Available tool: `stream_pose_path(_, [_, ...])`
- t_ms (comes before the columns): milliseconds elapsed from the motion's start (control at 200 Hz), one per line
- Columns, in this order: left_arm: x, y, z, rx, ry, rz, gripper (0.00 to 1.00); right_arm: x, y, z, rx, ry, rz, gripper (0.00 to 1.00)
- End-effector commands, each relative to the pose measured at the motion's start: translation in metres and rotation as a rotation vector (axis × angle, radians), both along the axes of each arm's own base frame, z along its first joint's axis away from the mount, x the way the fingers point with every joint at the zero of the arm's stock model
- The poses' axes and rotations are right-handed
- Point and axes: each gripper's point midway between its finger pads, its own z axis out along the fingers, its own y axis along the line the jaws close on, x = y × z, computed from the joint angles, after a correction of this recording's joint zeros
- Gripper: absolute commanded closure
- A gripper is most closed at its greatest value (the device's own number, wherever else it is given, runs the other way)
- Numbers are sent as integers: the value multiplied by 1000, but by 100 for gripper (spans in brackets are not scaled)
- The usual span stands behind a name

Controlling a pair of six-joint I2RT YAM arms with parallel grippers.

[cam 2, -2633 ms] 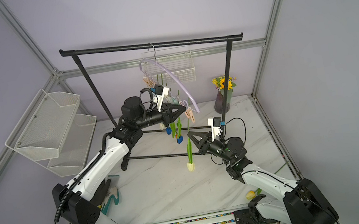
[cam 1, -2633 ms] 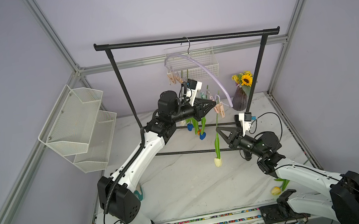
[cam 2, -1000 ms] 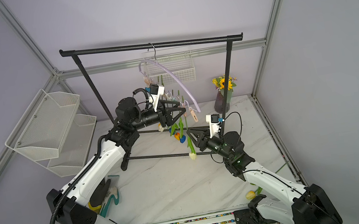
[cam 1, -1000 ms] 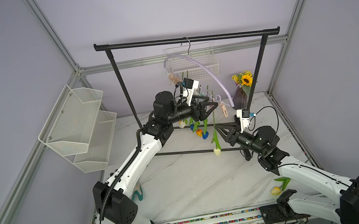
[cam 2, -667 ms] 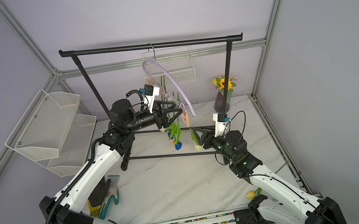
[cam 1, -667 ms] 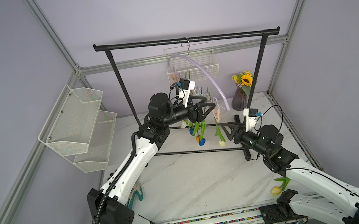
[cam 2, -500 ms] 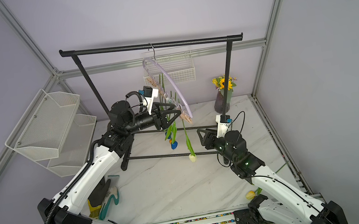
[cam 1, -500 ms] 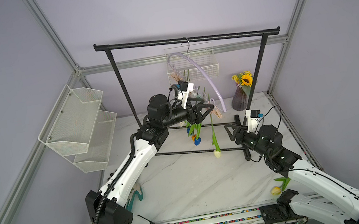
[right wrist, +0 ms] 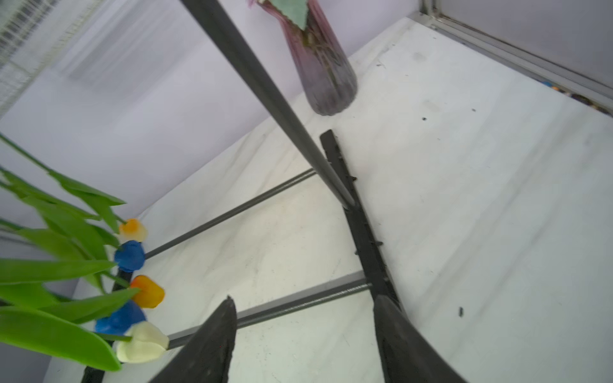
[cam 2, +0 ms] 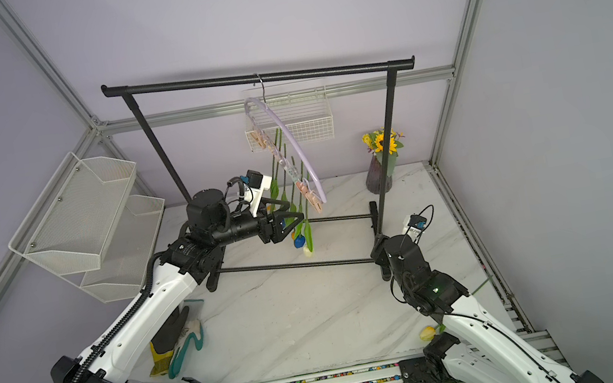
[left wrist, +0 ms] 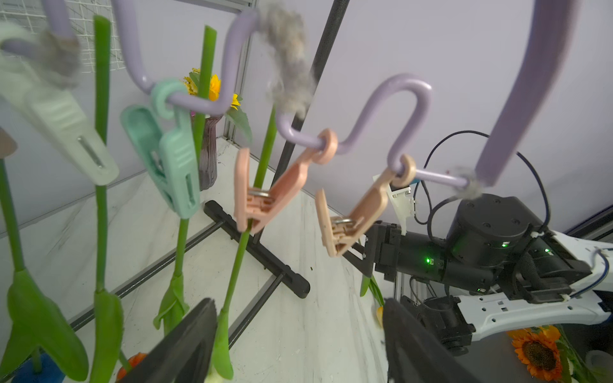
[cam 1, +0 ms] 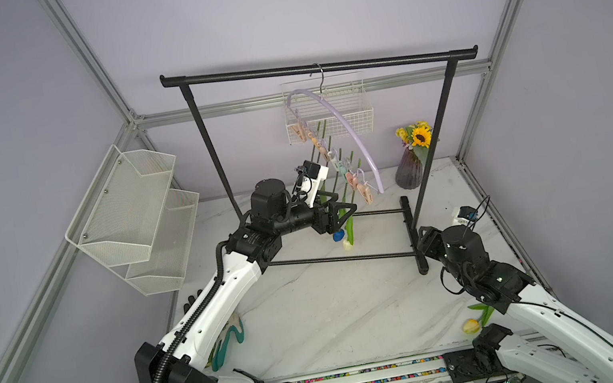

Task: Dry the flowers on a clothes hanger
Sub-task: Clamp the flower onto the hanger, then pick up the flower at the center of the board.

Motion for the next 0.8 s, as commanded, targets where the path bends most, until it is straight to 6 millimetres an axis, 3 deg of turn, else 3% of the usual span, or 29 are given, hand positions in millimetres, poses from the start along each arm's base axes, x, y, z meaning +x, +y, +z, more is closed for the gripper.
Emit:
stream_pose_path(0, [-6,13,5,27,-48,26,21,-17,-34,-33,-63,131,-163,32])
stream_pose_path(130, [-10,19,-3,48,-38,42,20,-27,-63,-62,-30,252,-301,26])
stream_pose_path(305, [-12,23,-15,71,-13,52,20,-44,-98,-95,78,369,-461,27])
stream_pose_path(795, [-9,23,-29,91,24,59,19,-101,-166,-132,46,555,-801,24])
